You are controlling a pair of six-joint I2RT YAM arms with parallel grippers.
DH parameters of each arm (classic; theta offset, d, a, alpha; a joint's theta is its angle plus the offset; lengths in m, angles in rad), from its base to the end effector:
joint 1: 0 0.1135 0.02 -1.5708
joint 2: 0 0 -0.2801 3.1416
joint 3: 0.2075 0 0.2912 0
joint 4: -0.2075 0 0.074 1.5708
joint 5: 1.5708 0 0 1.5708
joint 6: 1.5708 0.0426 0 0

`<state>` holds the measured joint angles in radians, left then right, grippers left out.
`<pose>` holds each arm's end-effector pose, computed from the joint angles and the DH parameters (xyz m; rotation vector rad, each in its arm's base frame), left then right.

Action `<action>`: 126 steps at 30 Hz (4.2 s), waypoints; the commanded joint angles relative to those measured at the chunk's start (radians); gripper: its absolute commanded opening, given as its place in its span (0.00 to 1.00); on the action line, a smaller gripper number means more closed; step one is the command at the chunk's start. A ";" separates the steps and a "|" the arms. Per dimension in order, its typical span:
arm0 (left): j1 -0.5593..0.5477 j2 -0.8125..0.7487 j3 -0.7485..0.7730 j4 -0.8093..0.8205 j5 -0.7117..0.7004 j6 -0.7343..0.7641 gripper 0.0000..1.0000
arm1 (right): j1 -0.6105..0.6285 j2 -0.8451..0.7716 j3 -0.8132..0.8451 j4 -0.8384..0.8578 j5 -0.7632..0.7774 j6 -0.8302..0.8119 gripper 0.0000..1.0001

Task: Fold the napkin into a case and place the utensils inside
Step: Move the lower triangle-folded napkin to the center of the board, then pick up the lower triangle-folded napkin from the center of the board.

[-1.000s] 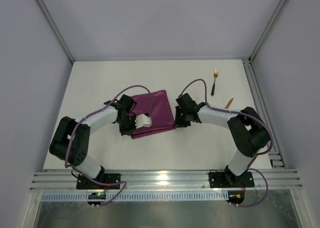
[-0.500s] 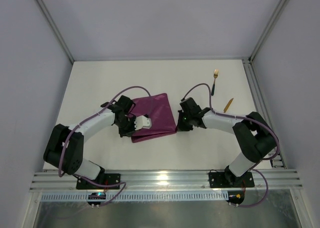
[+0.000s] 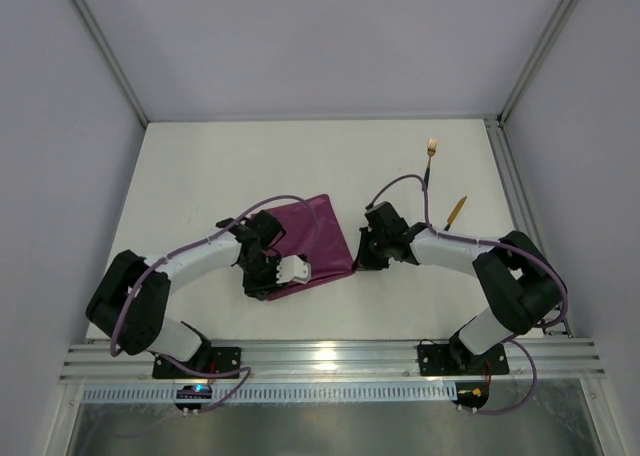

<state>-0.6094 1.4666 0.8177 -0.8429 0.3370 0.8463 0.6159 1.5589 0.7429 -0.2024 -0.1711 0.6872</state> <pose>0.2077 -0.1622 0.1538 2.0005 2.2149 -0.4902 0.2541 0.1887 0.1284 0.0310 2.7299 0.6552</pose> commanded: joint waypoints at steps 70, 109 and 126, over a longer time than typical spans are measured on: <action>-0.248 -0.160 -0.038 0.134 -0.098 -0.214 0.00 | 0.139 -0.741 -0.230 0.314 0.090 -0.611 0.58; -0.098 -0.186 0.047 -0.025 0.062 -0.181 0.00 | 0.634 0.024 -0.432 1.061 0.386 -1.316 0.67; -0.035 -0.184 0.034 -0.065 0.109 -0.138 0.00 | 0.634 -0.035 -0.383 0.865 0.354 -1.207 0.05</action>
<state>-0.6624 1.3075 0.8337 -0.8742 0.4065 0.6792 1.2446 1.5906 0.3244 0.7872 0.2260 -0.5926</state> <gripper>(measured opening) 0.007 0.091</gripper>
